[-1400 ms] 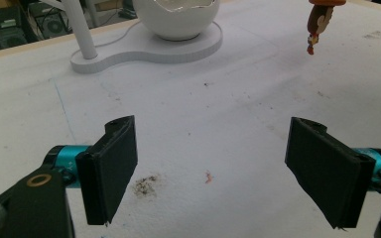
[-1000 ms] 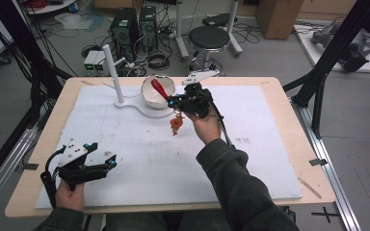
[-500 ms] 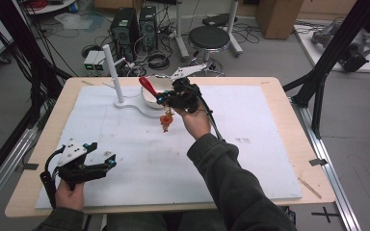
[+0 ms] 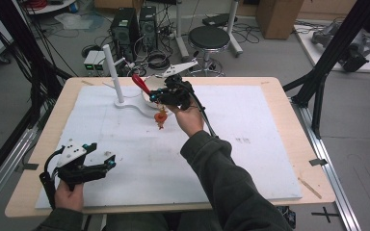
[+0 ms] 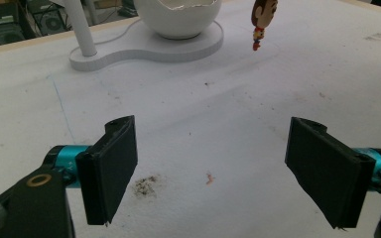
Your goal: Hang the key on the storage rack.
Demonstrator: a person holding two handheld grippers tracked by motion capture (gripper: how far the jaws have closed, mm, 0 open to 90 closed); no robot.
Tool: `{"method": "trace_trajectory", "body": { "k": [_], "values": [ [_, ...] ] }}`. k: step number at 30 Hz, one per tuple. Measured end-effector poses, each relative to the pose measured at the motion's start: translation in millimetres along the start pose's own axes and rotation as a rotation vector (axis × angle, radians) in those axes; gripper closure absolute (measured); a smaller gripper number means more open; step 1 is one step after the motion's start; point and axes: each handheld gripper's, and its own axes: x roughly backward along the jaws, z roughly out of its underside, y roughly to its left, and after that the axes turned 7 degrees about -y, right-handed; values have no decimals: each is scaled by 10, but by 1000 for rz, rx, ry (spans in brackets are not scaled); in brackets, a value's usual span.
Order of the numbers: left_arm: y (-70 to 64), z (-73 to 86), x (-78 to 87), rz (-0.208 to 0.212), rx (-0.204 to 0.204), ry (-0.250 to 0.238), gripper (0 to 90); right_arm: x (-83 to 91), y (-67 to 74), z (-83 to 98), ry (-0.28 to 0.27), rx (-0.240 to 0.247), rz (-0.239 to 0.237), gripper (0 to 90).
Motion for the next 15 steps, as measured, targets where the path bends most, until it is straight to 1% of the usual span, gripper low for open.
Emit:
{"method": "trace_trajectory", "body": {
  "k": [7, 15],
  "values": [
    [7, -1, 8, 2, 1, 2, 210, -147, 16, -42, 4, -3, -19, 859],
    [3, -1, 10, 1, 1, 2, 210, -256, 19, -89, 9, 1, -26, 859]
  ]
}}
